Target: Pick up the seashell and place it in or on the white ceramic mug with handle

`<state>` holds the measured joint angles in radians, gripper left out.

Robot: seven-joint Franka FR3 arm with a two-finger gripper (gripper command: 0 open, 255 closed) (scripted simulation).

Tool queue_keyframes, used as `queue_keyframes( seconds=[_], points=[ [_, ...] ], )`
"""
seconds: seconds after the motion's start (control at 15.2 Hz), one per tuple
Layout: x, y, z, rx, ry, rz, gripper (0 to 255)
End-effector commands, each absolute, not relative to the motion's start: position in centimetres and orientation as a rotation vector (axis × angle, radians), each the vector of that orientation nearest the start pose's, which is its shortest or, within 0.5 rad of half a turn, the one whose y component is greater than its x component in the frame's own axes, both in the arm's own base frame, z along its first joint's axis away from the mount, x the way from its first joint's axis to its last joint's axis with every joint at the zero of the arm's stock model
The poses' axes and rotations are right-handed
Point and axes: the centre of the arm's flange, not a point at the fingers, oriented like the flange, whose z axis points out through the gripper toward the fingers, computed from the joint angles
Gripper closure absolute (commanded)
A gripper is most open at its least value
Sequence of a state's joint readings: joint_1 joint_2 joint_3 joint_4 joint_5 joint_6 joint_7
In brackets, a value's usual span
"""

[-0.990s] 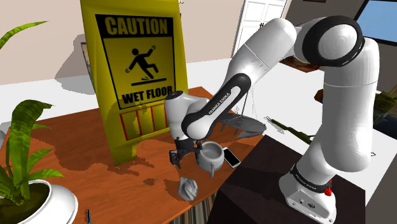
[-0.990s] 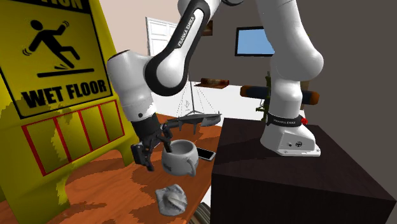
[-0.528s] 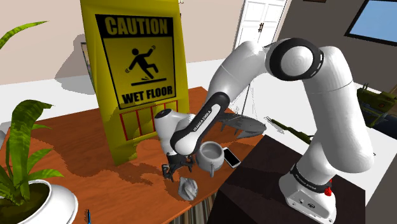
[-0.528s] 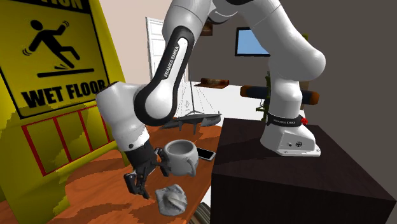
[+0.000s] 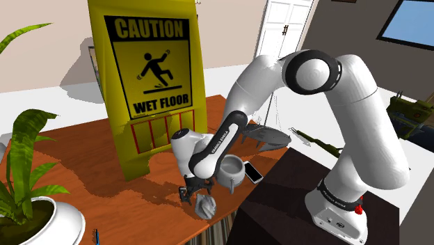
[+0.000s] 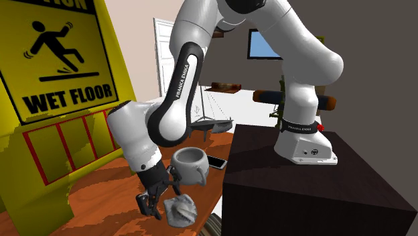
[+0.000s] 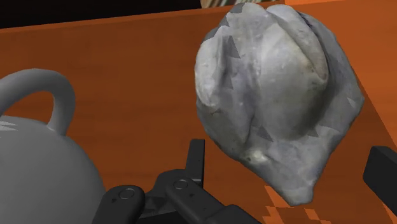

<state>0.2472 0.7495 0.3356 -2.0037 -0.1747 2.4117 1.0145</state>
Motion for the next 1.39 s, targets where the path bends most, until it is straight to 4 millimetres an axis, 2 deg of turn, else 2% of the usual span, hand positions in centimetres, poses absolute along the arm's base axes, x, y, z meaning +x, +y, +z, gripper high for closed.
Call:
queue_keyframes(
  seconds=[0.0,0.33,0.4,0.99,1.06,1.19,1.32],
  points=[
    [45.7,31.5,7.4,-3.167,0.534,0.488,0],
    [45.7,31.5,7.4,-3.167,0.534,0.488,0],
    [45.7,31.5,7.4,-3.167,0.534,0.488,255],
    [45.7,31.5,7.4,-3.167,0.534,0.488,255],
    [45.7,31.5,7.4,-3.167,0.534,0.488,0],
    [43.3,35.1,9.1,-3.351,0.634,0.362,0],
    [40.7,39.0,10.0,-3.527,0.741,0.215,0]
  ],
)
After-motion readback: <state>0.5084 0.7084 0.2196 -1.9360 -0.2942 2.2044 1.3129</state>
